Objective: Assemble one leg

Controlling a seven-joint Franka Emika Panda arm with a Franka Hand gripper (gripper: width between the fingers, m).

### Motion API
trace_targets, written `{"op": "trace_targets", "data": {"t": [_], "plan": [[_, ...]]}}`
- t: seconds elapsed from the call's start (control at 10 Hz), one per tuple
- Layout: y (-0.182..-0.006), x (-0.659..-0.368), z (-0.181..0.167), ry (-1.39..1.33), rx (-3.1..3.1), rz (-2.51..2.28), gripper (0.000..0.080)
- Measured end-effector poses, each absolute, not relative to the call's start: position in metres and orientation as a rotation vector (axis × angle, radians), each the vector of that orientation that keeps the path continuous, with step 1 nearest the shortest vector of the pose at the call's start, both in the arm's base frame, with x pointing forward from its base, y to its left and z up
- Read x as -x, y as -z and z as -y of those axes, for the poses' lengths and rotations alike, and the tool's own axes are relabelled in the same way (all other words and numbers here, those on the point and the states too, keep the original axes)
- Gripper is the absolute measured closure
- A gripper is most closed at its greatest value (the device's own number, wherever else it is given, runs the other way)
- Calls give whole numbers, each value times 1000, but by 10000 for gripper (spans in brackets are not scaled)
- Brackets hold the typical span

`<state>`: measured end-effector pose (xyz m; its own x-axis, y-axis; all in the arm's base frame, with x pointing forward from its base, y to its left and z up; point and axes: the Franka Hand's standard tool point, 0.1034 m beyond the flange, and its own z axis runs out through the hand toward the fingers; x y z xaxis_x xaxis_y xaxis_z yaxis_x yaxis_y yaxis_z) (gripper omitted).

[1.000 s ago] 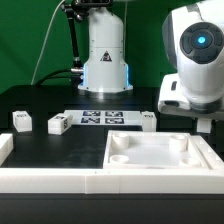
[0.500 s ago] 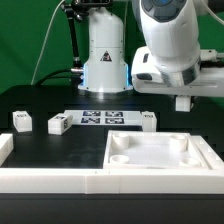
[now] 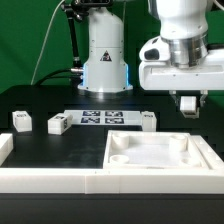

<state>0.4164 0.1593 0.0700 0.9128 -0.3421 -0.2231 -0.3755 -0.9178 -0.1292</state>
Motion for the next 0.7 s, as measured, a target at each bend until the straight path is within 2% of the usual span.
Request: {"op": "trace_targets", "data": {"t": [0.1,0.4,0.5,0.6,0.7], "plan": [[-85,-429,-141,-130,2944,-513,509],[-115,-461,-113,193,2962,-487,509],[-113,-459,-122,349,2927,-516,509],[-108,-449,-127,356,2936,-480,509],[-109,-451,-126,351,2938,-479,509]]}}
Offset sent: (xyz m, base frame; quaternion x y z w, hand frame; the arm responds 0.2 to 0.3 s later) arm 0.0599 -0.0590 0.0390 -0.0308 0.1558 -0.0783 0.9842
